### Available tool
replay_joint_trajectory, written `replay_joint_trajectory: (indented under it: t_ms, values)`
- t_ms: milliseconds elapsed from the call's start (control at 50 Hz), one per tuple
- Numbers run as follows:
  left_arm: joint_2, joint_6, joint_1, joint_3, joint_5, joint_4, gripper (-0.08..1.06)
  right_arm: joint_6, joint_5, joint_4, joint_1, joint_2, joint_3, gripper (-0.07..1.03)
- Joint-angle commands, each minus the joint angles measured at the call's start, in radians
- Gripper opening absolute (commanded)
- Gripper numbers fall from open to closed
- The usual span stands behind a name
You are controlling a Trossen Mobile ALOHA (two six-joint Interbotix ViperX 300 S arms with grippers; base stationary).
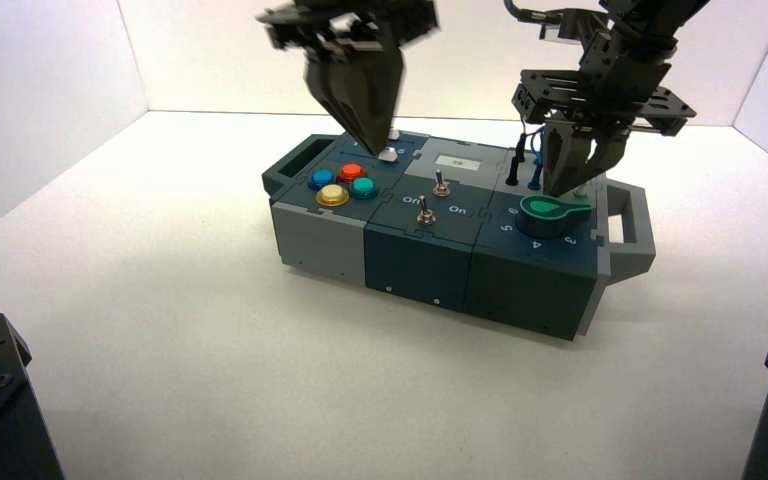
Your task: Flip the bottom switch on with the left gripper.
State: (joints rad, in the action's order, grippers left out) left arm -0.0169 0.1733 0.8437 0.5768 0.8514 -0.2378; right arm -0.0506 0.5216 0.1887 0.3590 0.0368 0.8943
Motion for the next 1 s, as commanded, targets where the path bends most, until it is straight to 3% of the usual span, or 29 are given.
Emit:
replay_joint_trajectory:
  t_ms: [20,380,1000]
  values:
    - [0.025,0.006,0.021,-0.051,0.002,0.003,-0.03,0.002,-0.029,-0.005,-0.006,-0.074,0.011,-0.02]
    - [0.110,0.008,0.031,-0.083,0.000,0.008,-0.03,0.005,-0.035,-0.006,-0.006,-0.080,0.011,-0.02]
    - [0.175,0.008,0.032,-0.083,-0.018,0.046,-0.03,0.008,-0.035,-0.008,-0.006,-0.081,0.012,-0.02]
